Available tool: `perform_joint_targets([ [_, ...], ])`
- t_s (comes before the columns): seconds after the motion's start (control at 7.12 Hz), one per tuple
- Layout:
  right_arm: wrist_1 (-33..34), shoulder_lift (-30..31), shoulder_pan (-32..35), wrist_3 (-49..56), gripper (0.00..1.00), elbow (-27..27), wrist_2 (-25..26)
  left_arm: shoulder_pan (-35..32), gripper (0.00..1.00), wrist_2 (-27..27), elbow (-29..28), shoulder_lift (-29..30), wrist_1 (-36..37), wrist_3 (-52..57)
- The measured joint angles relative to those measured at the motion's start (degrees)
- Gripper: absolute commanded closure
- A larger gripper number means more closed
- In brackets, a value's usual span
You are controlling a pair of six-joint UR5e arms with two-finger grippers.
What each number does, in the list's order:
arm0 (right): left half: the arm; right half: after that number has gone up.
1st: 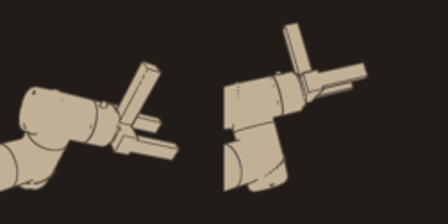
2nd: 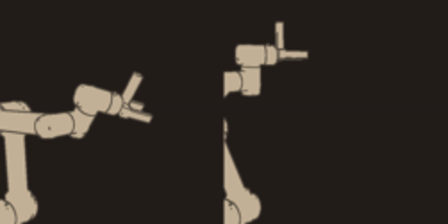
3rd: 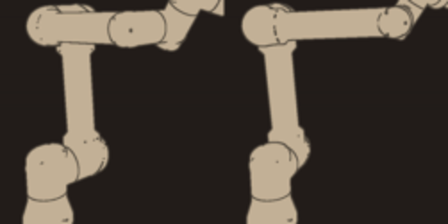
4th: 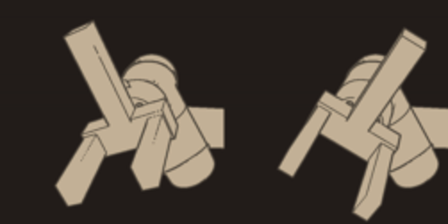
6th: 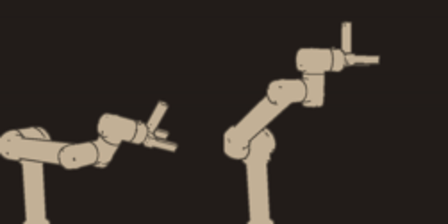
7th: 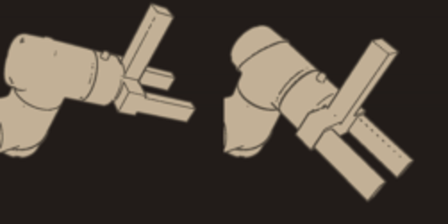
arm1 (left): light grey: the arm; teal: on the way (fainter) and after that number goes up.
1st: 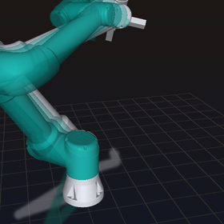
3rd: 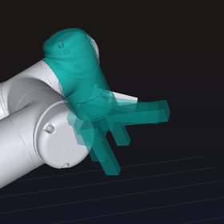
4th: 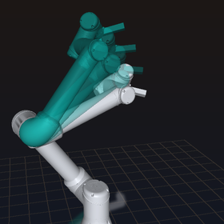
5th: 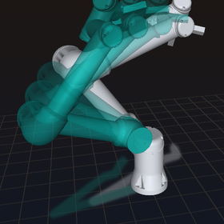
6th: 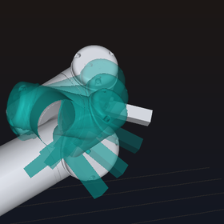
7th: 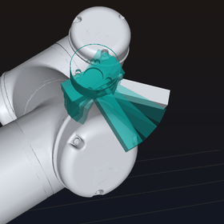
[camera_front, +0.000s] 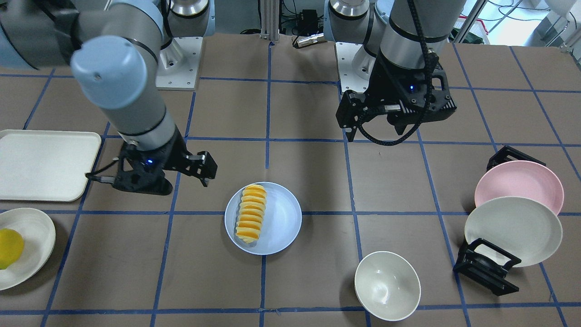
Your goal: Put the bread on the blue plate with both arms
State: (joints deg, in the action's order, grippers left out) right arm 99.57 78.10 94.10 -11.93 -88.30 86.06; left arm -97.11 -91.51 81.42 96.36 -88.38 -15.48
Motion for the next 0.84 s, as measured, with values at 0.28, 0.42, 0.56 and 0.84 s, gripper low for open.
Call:
perform_joint_targets([
  [0.28, -10.21, 8.2, -3.18, 1.24, 0.0, 0.33, 1.43, -2.66, 0.0, -0.39, 0.22, 0.06, 0.2, 0.09],
  [0.42, -13.21, 10.81, -3.57, 1.37, 0.0, 0.34, 2.54, -2.79, 0.0, -0.37, 0.43, 0.05, 0.48, 0.37],
  [0.56, -14.69, 11.99, -3.64, 1.36, 0.0, 0.37, 3.0, -2.61, 0.0, -0.5, 0.62, 0.04, 1.2, 1.03],
  [0.84, -15.12, 12.61, -3.41, 0.85, 0.0, 0.17, 3.44, -1.9, 0.0, -0.54, 0.59, 0.4, 3.06, 1.88],
])
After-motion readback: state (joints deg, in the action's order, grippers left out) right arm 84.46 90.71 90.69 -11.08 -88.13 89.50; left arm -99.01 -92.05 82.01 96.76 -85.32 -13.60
